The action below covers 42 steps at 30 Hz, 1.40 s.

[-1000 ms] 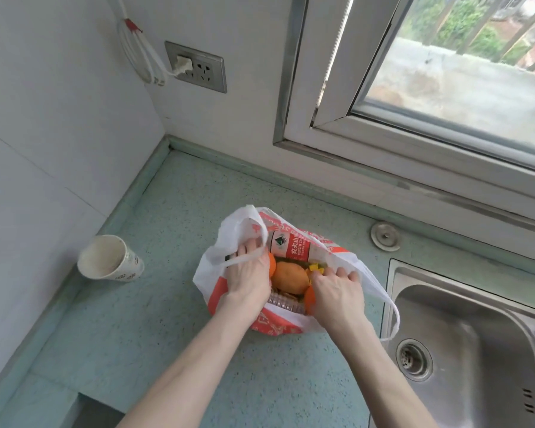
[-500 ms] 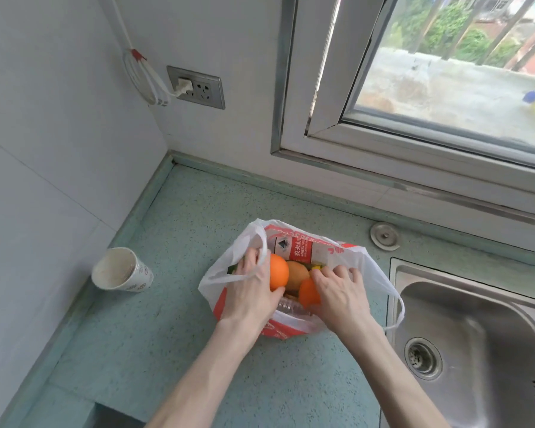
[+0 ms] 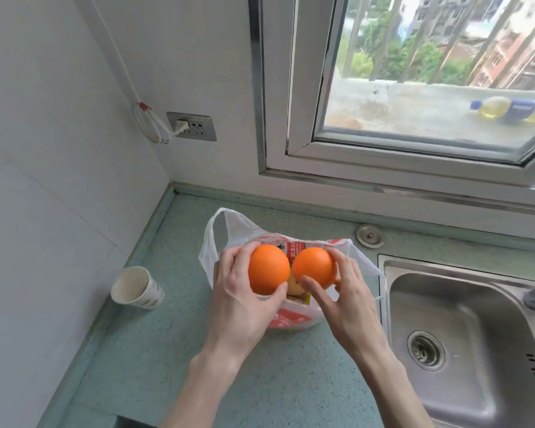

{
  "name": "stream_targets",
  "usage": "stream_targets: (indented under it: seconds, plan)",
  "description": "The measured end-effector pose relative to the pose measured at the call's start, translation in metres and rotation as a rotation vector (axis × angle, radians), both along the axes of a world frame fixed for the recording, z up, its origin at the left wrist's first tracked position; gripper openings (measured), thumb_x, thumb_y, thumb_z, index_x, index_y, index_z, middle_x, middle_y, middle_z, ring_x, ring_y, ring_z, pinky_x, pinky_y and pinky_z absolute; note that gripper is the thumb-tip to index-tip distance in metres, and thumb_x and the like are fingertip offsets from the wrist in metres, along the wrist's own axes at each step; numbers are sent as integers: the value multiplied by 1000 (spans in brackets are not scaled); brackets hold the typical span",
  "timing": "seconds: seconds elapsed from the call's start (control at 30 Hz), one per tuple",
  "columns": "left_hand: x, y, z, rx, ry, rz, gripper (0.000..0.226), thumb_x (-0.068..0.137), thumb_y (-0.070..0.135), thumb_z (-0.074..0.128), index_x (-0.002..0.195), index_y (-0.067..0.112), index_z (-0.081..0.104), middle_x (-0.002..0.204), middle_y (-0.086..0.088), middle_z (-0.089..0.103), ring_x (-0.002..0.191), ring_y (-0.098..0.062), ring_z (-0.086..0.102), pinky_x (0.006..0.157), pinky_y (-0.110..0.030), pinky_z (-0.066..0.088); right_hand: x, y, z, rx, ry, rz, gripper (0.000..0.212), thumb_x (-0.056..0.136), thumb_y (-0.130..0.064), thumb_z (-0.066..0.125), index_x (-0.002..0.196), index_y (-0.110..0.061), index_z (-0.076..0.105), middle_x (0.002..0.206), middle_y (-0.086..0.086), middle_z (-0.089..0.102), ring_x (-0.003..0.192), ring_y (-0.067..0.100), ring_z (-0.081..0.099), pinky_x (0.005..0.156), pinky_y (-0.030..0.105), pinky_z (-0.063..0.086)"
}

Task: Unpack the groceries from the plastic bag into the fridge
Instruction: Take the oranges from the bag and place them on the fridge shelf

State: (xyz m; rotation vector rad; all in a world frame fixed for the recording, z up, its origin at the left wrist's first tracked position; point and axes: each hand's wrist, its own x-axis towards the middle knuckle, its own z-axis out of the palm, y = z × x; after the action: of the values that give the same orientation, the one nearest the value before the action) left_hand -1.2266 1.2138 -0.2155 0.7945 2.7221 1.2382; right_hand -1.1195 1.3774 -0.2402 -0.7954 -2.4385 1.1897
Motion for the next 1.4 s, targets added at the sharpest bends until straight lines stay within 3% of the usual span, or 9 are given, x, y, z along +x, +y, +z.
stream_targets:
  seconds: [0.17,0.37,0.57,0.7,0.8,0.97,1.1,1.23,1.4]
  plan:
    - [13,-10,28,104,20,-59,74,78,40,87,140,37,47,132,14,45,116,-9,54,81,-11,49,24,-9,28,20,131,-31,61,89,-52,72,141,-48,41,137,-37,38,121,-13,49,86,13,48]
    - [28,-10,49,152,11,-131,74,76,42,87,138,32,49,130,15,45,114,-11,54,82,-11,45,69,-18,54,5,179,-169,64,86,-51,77,139,-50,41,135,-30,51,115,-2,58,83,16,51]
    - [56,-1,63,221,-5,-297,72,73,42,88,135,31,52,125,14,49,113,-14,56,89,-28,55,121,-42,79,-133,281,-384,74,84,-55,75,146,-54,36,134,-25,50,101,0,68,78,11,52]
    - [83,7,66,275,-12,-430,72,73,37,91,134,31,53,124,13,50,111,-14,58,83,-17,53,158,-61,88,-199,375,-512,53,90,-62,66,138,-57,43,132,-16,53,100,8,73,81,23,58]
    - [106,15,66,273,-22,-544,73,75,39,90,135,29,51,128,11,48,114,-14,57,89,-31,56,188,-70,91,-304,464,-628,57,82,-69,60,134,-48,45,129,-9,59,96,13,74,75,28,60]
    - [145,34,72,299,-56,-723,72,74,52,81,136,31,50,132,9,50,122,-15,55,95,-39,56,237,-75,102,-351,615,-810,44,102,-54,50,144,-53,40,128,-15,58,98,21,76,76,35,59]
    - [185,56,77,316,-89,-861,72,73,32,92,134,34,54,130,9,52,124,-12,55,98,-37,55,284,-80,105,-370,730,-949,51,91,-58,60,139,-47,43,133,6,60,98,33,77,78,38,54]
    - [241,75,82,357,-150,-1015,74,72,20,93,134,35,56,130,15,56,123,-10,58,95,-31,55,338,-93,114,-273,775,-1107,74,76,-50,84,137,-39,43,119,-1,70,97,33,77,79,41,53]
    - [326,86,90,365,-197,-1208,84,71,19,94,141,35,50,136,15,50,128,-12,56,97,-39,56,420,-119,119,-139,795,-1261,66,82,-30,85,134,-36,45,123,-2,66,92,32,78,74,36,59]
